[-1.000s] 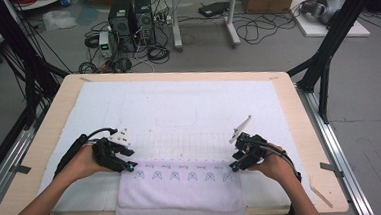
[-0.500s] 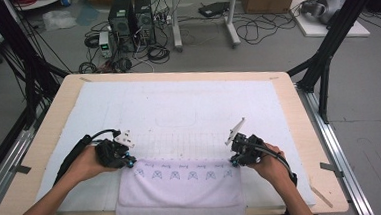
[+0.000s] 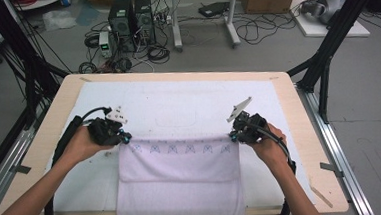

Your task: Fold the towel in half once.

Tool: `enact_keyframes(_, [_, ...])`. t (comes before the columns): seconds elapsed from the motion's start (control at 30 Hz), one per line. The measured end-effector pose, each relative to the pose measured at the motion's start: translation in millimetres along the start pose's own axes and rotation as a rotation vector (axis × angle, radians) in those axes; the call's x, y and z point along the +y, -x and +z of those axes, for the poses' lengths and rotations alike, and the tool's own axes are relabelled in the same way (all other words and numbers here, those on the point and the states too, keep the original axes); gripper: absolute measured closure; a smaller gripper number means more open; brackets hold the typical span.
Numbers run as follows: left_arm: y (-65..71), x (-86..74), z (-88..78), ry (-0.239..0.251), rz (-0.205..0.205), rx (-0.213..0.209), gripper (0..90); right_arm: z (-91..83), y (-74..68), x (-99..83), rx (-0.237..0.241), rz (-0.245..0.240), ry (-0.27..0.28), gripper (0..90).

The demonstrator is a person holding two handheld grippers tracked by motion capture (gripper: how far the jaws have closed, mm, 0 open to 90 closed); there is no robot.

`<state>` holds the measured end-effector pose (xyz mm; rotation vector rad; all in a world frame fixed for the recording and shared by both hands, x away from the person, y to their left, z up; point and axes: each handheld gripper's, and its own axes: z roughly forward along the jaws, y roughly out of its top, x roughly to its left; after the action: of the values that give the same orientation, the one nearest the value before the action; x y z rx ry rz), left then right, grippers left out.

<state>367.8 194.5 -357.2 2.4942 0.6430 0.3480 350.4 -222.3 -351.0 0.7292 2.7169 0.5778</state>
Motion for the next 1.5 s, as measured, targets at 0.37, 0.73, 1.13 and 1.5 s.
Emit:
enact_keyframes(0.37, [-59.2, 53.1, -4.4, 0.039, 0.016, 0.104, 87.0, -10.5, 55.7, 28.7, -0.141, 0.079, 0.133, 87.4])
enact_keyframes(0.73, [-68.7, 43.1, 8.7, 0.115, 0.034, 0.087, 39.6, 11.6, 71.4, 27.9, -0.055, 0.133, 0.150, 36.4])
enact_keyframes(1.13, [-29.9, 3.3, 12.5, 0.063, 0.177, -0.113, 24.8, 19.8, 30.8, 13.5, 0.152, -0.149, 0.055, 17.9])
enact_keyframes(1.5, [-4.7, -4.8, 35.6, -0.084, 0.306, -0.159, 33.6, 49.6, 5.3, 20.6, 0.200, -0.412, -0.149, 43.5])
